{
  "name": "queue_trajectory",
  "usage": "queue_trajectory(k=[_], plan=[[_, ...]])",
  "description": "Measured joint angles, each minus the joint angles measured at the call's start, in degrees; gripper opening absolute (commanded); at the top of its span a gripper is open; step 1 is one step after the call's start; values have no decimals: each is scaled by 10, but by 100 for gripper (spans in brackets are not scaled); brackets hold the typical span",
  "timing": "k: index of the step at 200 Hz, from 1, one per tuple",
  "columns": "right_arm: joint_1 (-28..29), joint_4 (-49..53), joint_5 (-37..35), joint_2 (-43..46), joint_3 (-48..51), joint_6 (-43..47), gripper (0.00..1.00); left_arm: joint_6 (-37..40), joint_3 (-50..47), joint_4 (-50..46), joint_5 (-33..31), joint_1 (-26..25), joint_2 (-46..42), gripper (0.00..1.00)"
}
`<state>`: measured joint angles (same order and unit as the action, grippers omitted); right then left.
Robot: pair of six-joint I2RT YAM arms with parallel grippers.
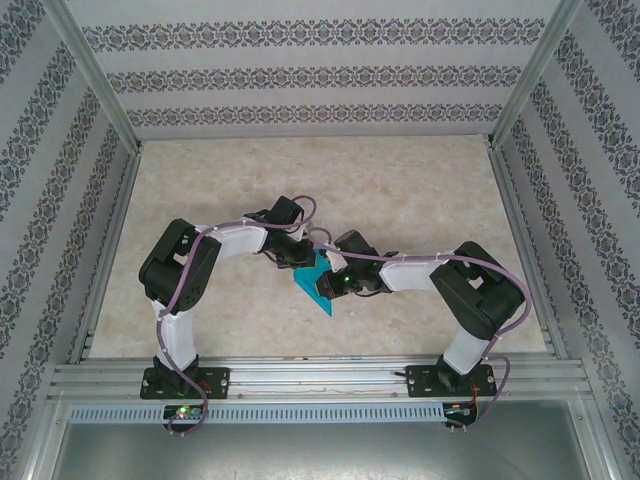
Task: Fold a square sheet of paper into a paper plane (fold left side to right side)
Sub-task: Third fold the triangle at the center of the table.
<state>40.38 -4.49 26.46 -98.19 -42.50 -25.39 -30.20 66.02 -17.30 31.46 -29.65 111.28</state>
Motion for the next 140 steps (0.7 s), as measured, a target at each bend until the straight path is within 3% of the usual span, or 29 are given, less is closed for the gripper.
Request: queue_trajectory(k=[140], plan=[[-1,1,0,11,0,0,0,0,0,0,0,0,0,3]])
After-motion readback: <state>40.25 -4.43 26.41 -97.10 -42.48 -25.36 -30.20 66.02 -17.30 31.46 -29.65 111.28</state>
